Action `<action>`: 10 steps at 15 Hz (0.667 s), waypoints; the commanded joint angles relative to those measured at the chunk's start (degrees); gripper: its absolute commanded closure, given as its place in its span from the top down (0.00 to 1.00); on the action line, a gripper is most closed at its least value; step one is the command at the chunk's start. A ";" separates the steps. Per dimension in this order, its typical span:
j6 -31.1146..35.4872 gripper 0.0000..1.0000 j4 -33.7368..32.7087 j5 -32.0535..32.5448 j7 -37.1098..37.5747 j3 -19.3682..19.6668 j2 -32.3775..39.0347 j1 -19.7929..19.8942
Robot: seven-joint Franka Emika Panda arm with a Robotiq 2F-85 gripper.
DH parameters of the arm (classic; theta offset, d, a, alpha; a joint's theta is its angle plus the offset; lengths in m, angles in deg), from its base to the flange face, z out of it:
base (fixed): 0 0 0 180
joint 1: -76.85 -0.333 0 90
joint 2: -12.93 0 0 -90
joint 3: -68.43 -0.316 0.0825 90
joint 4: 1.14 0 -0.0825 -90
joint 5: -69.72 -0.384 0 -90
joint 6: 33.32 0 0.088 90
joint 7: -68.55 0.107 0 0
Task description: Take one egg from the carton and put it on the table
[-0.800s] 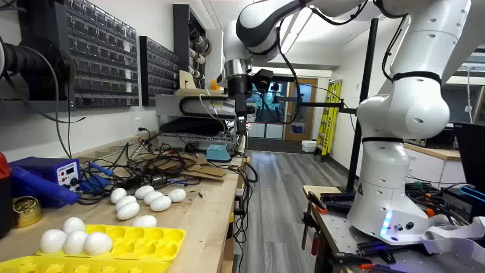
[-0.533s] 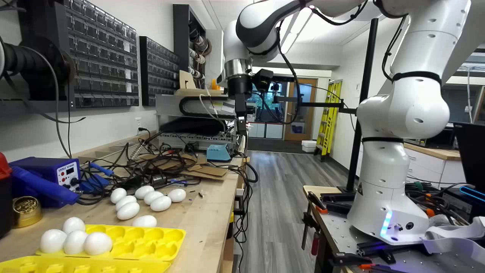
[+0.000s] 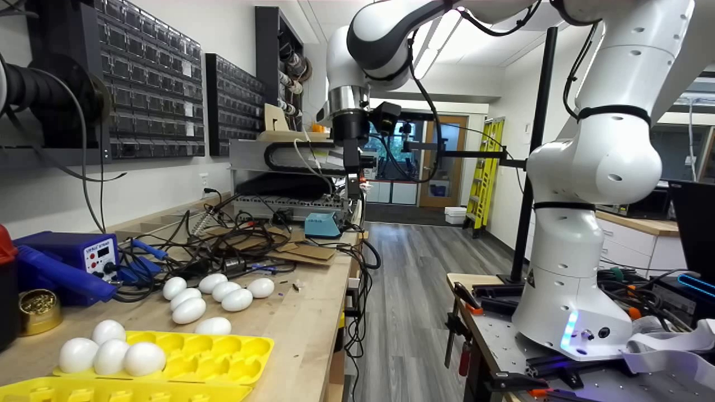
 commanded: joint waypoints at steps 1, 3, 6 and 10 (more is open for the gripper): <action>6.02 1.00 1.34 2.88 4.61 -3.93 -0.28 1.00; 9.86 1.00 1.60 4.15 6.51 -5.79 0.45 0.47; 14.07 1.00 1.12 4.68 7.98 -8.22 2.24 -0.32; 20.52 1.00 -1.04 6.20 10.07 -11.19 7.57 -1.20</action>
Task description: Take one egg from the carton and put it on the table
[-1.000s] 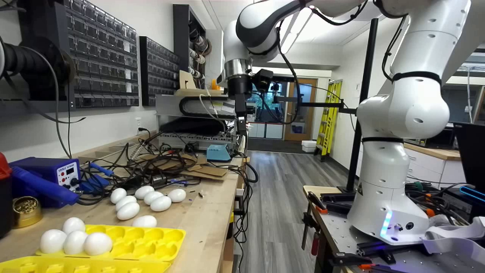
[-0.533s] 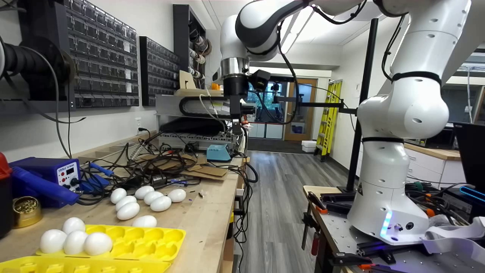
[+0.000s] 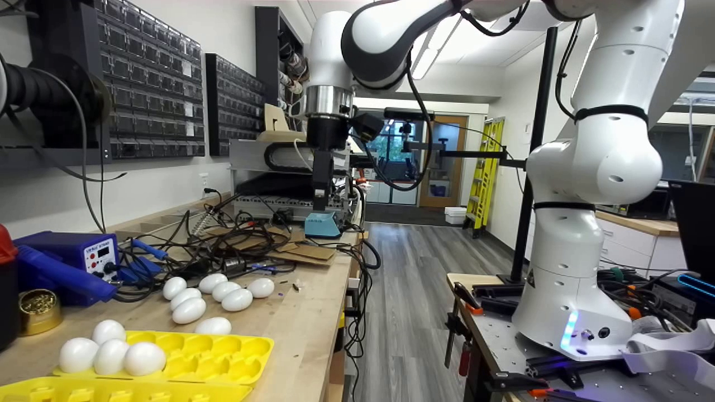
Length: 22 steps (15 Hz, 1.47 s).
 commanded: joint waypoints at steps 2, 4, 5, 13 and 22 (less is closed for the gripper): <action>7.13 1.00 -3.54 4.03 4.19 -2.98 7.12 -0.93; 9.13 1.00 -5.73 6.21 6.24 -4.11 10.24 -1.39; 9.66 1.00 -7.06 7.14 7.22 -4.62 11.79 -1.68; 9.52 1.00 -12.45 9.71 9.83 -5.66 17.18 -3.40; 9.74 1.00 -12.61 11.24 11.37 -5.37 17.93 -3.64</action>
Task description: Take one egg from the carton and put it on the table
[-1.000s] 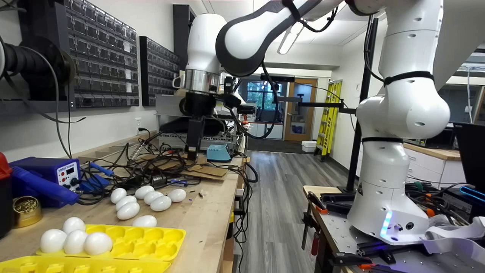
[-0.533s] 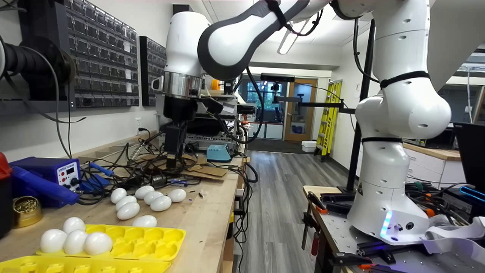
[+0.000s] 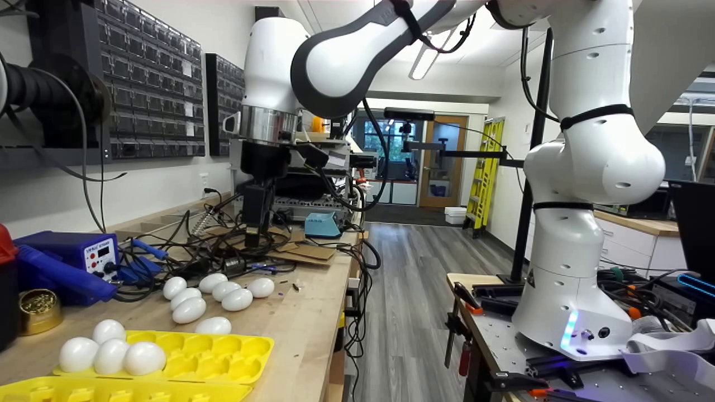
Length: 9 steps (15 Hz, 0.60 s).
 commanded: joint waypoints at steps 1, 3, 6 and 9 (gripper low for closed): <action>0.25 1.00 -0.07 1.61 1.51 0.20 0.75 -0.37; -0.11 1.00 -1.57 1.93 1.20 -0.24 2.55 -0.87; -0.51 1.00 -4.35 2.56 1.33 -0.76 5.52 -2.04; -0.79 1.00 -7.58 3.19 1.11 -0.99 8.72 -3.10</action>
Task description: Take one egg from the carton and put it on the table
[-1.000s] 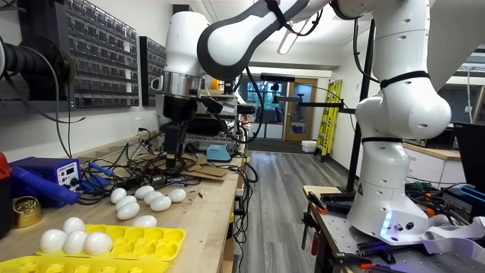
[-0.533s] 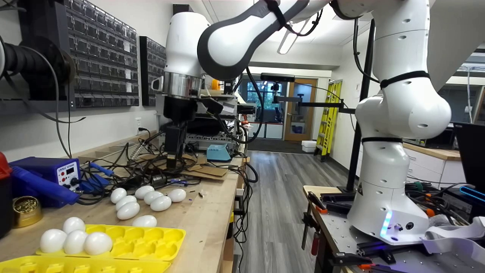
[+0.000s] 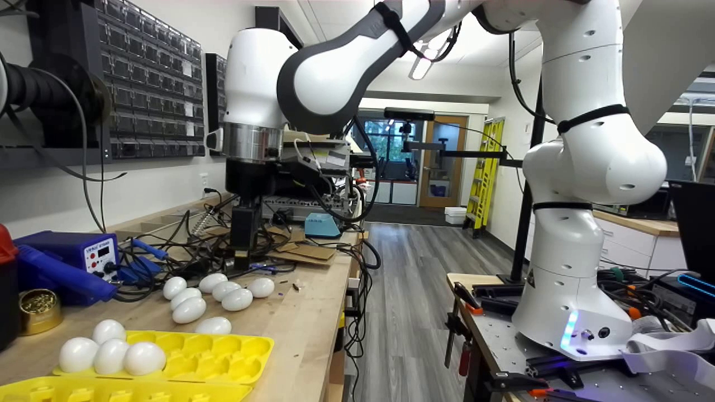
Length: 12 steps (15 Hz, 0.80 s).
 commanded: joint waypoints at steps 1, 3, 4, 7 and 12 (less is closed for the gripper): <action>-0.89 1.00 -5.08 1.80 1.01 -0.11 4.30 -1.13; -1.22 1.00 -7.62 2.16 0.90 -0.01 6.52 -1.66; -1.32 1.00 -8.83 2.36 0.89 0.05 7.64 -1.86; -1.57 1.00 -12.52 3.35 1.05 0.30 11.32 -2.65; -1.97 1.00 -18.39 3.15 0.39 0.08 16.77 -3.56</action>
